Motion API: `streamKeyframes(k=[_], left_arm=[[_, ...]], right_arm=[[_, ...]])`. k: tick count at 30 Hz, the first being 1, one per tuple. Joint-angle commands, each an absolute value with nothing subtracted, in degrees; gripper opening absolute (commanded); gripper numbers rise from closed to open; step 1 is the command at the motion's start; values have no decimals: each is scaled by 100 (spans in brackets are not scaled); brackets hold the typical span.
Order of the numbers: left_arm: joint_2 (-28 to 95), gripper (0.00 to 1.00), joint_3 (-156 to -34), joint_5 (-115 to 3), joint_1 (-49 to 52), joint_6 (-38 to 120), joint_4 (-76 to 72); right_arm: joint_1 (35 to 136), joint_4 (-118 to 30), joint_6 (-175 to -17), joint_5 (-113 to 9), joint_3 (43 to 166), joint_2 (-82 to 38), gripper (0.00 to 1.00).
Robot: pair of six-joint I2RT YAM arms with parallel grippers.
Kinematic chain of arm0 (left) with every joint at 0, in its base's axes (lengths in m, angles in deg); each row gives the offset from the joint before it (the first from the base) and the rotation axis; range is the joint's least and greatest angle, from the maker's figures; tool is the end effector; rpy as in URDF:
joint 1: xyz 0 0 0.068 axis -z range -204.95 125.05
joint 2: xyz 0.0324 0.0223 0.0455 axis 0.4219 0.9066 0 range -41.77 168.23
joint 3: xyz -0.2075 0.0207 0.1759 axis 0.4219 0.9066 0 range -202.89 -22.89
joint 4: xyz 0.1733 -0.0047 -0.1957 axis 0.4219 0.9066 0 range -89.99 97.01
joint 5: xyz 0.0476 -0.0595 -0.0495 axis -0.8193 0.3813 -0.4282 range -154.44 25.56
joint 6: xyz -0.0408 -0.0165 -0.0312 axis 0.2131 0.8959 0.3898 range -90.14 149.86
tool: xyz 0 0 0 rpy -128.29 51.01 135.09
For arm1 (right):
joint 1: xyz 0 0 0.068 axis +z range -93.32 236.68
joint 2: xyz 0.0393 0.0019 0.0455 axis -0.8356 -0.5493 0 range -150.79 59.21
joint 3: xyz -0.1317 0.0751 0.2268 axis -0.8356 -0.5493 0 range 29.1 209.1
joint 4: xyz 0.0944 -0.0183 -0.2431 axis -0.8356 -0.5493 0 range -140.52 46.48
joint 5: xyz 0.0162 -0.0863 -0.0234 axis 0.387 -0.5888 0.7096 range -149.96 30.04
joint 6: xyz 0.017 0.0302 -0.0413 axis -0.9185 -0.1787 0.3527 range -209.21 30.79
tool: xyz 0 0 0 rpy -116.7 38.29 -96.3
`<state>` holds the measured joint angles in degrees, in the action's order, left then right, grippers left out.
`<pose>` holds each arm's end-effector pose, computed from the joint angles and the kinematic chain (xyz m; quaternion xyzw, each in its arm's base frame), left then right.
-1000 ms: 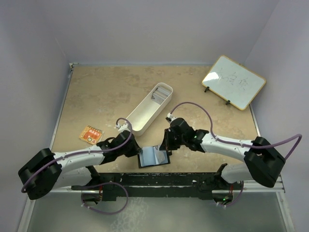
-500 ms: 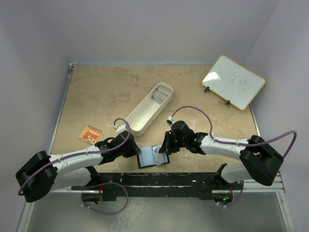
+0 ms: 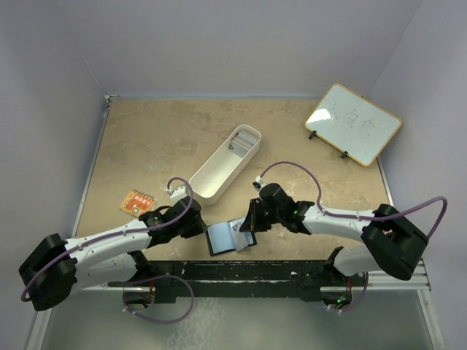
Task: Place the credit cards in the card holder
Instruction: Insert the credit card into the card holder.
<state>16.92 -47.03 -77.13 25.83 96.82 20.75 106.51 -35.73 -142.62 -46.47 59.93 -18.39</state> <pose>0.1203 -0.1349 0.1602 -0.1661 0.9345 -0.1993 0.2435 0.1608 0.2034 0.1656 -0.0226 0.8974 0.4010 0.1824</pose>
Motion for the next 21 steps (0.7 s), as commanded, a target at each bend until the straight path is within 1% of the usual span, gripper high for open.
streamKeyframes(k=[1,5,9,15,21], left_arm=[[1686,26,-4697,-7771,2611,9782,1919],[1860,23,-4608,-7681,2609,9737,1668],[1997,21,-4627,-7710,2611,9670,1669],[2139,18,-4624,-7663,2611,9603,1555],[2274,11,-4567,-7656,2610,9636,1377]], right_arm=[[10661,-3368,-14469,-4497,5903,-1571,0],[10661,-3382,-14596,-4493,5804,-1323,0],[10661,-3377,-14648,-4453,5766,-1348,0],[10661,-2886,-14748,-4412,5539,-1440,0],[10659,-2353,-14749,-4162,5489,-1785,0]])
